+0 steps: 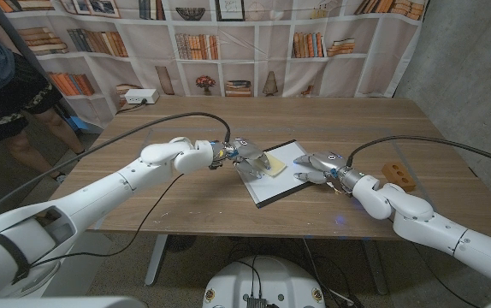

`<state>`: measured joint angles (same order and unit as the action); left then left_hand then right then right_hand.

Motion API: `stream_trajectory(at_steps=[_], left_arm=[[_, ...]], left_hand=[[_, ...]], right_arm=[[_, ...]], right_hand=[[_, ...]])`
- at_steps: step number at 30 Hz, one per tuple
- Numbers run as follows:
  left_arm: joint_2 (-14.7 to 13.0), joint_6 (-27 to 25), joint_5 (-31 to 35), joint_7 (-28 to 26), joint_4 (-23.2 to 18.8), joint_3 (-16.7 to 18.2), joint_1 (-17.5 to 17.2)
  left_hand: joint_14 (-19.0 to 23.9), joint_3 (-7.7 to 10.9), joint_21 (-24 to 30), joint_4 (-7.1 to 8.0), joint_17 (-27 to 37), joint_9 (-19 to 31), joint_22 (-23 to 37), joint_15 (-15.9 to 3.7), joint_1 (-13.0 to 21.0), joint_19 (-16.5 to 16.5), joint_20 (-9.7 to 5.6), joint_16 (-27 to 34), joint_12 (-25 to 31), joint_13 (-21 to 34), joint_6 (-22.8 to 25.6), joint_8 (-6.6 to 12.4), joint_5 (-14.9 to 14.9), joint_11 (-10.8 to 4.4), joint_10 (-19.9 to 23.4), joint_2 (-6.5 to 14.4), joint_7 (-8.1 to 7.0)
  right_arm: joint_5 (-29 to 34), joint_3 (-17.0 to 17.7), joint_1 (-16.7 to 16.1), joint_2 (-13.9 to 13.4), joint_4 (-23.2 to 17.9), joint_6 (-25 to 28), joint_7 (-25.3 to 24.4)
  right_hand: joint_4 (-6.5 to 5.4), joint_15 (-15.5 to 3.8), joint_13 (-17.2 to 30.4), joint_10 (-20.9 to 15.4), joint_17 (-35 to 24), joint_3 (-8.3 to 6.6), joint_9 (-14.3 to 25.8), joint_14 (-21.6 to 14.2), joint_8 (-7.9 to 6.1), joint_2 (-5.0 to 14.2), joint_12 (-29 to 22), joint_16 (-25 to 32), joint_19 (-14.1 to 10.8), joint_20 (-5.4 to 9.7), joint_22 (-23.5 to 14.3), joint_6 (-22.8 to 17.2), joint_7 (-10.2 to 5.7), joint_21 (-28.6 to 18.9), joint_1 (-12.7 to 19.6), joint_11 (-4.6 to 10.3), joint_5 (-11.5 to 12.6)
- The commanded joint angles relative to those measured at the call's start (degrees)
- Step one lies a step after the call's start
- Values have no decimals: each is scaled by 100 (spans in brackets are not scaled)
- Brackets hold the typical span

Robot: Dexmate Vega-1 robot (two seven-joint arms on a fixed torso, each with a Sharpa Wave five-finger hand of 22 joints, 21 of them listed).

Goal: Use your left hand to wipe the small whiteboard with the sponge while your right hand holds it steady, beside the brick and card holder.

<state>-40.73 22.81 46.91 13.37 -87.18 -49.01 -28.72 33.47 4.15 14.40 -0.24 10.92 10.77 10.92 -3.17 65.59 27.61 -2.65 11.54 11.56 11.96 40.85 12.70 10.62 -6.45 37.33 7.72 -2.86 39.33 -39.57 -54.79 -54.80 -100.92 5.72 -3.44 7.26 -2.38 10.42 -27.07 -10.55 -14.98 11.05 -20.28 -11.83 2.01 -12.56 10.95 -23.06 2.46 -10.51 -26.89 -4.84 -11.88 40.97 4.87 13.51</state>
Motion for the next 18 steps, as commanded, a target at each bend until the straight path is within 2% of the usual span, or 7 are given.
stream_trajectory(at_steps=[1,6,12,18], left_arm=[[811,84,279,-375,1204,-604,771],[903,144,186,-412,1354,-795,915],[536,133,-36,-312,830,-732,687],[191,100,-573,62,409,-512,327]], left_hand=[[28,40,20,7,15,33,-5,-445,0,33,-188,0,9,16,40,15,9,-25,27,31,-9],[16,49,19,3,14,33,-5,-456,0,35,-189,-7,6,14,36,10,8,-18,24,30,-16],[17,57,17,0,14,32,-5,-457,1,34,-188,-9,1,13,26,2,8,-22,16,30,-11],[10,68,14,-4,14,32,-5,-456,0,32,-189,-14,0,11,22,-4,8,-31,18,28,-15]], right_arm=[[-21,33,-64,-41,-21,23,-88],[-27,37,-66,-44,-27,24,-79],[-31,37,-57,-53,-26,12,-55],[-50,31,3,-18,45,-55,-62]], right_hand=[[16,-492,38,-89,-8,-24,32,-69,12,-65,-46,-18,-53,464,-33,-50,11,-31,17,-10,-15],[17,-491,38,-88,-8,-25,32,-73,13,-65,-44,-17,-57,461,-33,-49,11,-32,16,-11,-16],[17,-493,38,-90,-8,-25,32,-70,14,-66,-44,-19,-58,463,-33,-49,10,-32,14,-9,-18],[17,-493,38,-89,-8,-26,32,-72,15,-66,-41,-19,-60,460,-33,-48,16,-32,12,-9,-20]])
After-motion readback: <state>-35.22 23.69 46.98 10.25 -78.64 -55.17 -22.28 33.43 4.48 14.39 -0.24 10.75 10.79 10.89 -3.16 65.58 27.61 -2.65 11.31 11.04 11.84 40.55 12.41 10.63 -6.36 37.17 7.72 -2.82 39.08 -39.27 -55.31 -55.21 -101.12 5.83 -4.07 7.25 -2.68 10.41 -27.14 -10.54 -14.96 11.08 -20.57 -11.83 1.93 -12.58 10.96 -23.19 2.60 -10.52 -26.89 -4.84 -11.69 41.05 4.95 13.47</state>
